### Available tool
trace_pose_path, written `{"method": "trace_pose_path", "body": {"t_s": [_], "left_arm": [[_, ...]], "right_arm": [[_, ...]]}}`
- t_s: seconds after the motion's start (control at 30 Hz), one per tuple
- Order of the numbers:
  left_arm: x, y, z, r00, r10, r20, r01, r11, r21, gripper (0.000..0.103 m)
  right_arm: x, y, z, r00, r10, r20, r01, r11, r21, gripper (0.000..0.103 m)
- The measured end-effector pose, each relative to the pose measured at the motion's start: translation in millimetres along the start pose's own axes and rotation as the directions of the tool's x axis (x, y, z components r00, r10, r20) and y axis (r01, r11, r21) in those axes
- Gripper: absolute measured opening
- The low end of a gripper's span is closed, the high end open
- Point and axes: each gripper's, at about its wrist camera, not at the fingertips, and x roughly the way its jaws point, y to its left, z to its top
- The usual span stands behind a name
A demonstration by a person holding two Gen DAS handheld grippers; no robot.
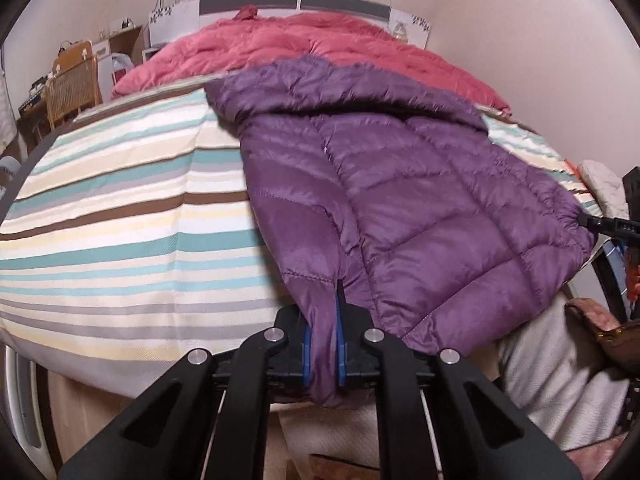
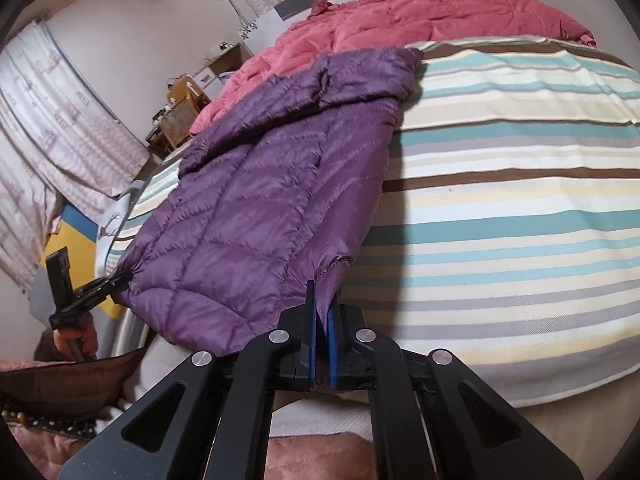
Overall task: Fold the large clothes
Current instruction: 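Lift the hem with both grippers and fold it toward the collar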
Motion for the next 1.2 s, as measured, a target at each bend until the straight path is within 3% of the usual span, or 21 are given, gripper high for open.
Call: {"method": "trace_pose_path", "body": {"t_s": [0.2, 0.47, 0.6, 0.83, 1.2], "left_arm": [[-55, -9, 12, 0.994, -0.021, 0.103, 0.02, 1.0, 0.011, 0.007], [-81, -5, 16, 0.991, -0.05, 0.123, 0.053, 0.998, -0.017, 0.007], [-74, 4, 39, 0.988, -0.053, 0.146, 0.059, 0.998, -0.037, 0.008], [-41, 24, 100, 0.992, -0.047, 0.117, 0.06, 0.992, -0.112, 0.017], [39, 55, 184, 0.998, -0.035, 0.057, 0.046, 0.976, -0.214, 0.015]], "right_arm": [[-31, 17, 11, 0.999, 0.033, 0.034, -0.032, 0.998, -0.046, 0.004], [-63, 24, 23, 0.997, 0.051, 0.058, -0.046, 0.995, -0.084, 0.004], [-57, 22, 54, 0.994, 0.051, 0.097, -0.043, 0.996, -0.078, 0.004], [-31, 22, 115, 0.995, 0.034, 0.098, -0.027, 0.997, -0.071, 0.004], [40, -7, 206, 0.997, 0.005, 0.076, -0.011, 0.997, 0.081, 0.004]]}}
